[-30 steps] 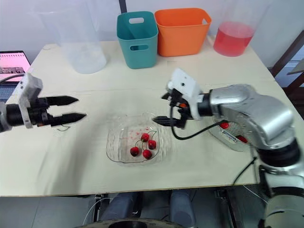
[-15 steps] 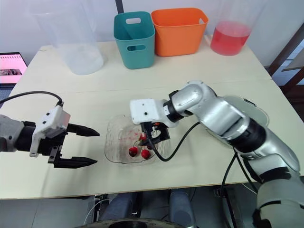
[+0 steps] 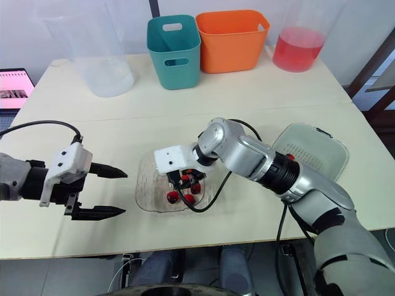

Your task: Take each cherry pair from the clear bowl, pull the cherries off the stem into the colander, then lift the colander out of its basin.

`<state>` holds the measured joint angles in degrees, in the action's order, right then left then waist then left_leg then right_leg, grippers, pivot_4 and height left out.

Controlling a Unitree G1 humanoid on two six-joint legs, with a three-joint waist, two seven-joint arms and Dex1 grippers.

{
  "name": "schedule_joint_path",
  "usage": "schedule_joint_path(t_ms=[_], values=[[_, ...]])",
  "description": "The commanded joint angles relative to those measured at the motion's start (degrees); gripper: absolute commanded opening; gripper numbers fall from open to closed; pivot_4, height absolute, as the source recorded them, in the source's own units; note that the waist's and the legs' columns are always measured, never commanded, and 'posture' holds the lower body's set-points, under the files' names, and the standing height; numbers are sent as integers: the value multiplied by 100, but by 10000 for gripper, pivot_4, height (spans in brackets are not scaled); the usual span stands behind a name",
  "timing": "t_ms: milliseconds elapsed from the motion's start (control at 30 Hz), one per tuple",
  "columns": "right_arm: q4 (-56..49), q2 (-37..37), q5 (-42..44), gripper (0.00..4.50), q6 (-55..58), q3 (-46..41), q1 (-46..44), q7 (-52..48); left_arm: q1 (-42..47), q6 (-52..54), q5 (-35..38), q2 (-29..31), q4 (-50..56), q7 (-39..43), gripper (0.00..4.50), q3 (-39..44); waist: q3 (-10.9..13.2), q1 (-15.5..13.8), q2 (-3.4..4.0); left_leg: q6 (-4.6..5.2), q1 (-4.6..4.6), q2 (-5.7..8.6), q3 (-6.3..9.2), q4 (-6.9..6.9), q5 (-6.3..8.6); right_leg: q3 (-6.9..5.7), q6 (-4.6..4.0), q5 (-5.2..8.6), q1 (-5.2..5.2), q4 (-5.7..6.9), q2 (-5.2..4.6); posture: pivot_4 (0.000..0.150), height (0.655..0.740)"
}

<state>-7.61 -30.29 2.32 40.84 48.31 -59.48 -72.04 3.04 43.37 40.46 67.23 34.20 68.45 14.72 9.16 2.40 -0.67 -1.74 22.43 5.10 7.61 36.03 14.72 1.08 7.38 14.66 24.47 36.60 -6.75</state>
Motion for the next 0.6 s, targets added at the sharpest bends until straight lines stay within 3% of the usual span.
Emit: schedule_joint_path(t_ms=[33,200,300,400,600], values=[[74,145,-191,21359,-72,0,-75,-54,121,-96,-20,41,-21,-23,45000,60,0,2,0,-1,0,0,0,-1,-1,0,0,0,2,1,0,1500,7400],[360,276,-459,21359,-247,108,-8,-92,223,-99,9,9,-47,-49,45000,27,0,-3,0,-3,0,1,0,0,-1,0,0,0,0,1,-1,1500,7400],[504,328,-671,13010,-526,133,48,-60,274,-90,32,-29,-43,-88,45000,13,0,0,0,-3,0,1,0,0,-1,0,0,0,0,1,0,1500,7400],[478,353,-759,491,-612,106,88,-142,309,-86,51,-51,-58,-109,45000,11,0,3,0,-4,0,1,0,0,-2,0,0,0,0,1,0,1500,7400],[350,409,-878,491,-798,-26,42,-215,432,-105,44,-133,-142,-174,45000,-54,0,0,0,-5,0,1,1,1,-2,-1,0,0,0,1,0,1500,7400]])
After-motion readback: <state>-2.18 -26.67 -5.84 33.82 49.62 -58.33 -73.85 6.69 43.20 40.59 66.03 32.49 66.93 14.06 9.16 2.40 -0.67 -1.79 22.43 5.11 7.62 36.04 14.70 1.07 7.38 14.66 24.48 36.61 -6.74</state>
